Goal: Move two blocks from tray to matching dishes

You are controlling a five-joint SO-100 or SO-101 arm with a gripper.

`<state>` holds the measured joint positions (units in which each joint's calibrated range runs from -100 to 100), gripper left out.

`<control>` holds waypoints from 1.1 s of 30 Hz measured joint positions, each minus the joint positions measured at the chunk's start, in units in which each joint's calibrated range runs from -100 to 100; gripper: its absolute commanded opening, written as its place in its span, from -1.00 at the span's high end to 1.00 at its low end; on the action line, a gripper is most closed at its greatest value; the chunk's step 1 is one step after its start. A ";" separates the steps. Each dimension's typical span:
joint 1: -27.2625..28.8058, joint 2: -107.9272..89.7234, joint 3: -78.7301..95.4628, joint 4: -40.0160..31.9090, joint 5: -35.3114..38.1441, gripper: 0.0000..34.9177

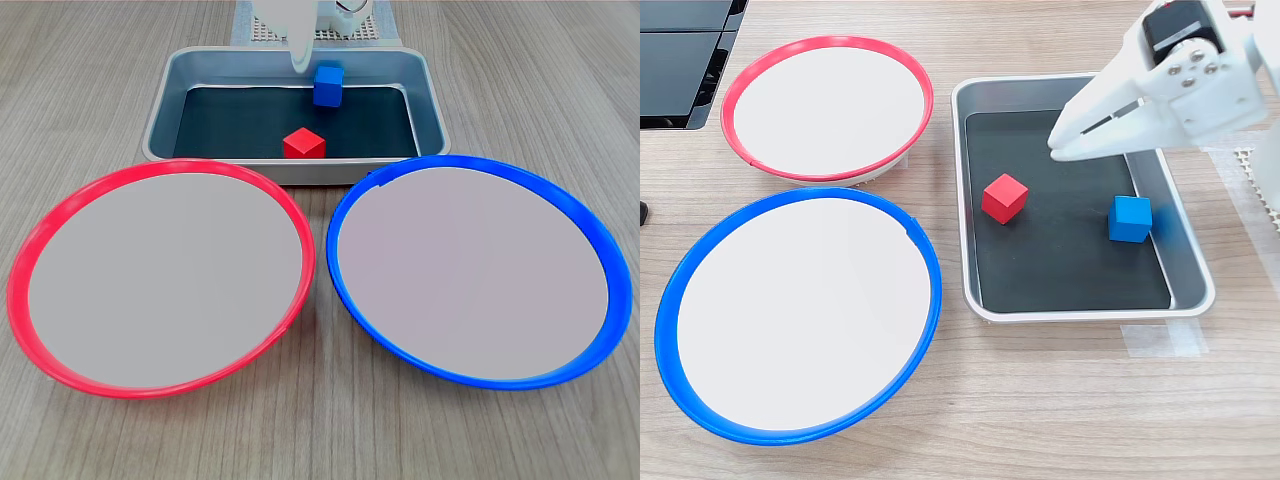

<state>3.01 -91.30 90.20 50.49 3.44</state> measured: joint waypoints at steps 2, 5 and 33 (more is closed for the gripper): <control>-0.35 6.14 -6.26 4.49 5.13 0.99; 0.27 17.05 -16.24 14.19 16.31 0.81; -6.90 56.95 -24.23 11.91 42.69 0.99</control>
<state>-3.89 -34.36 65.97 62.40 46.13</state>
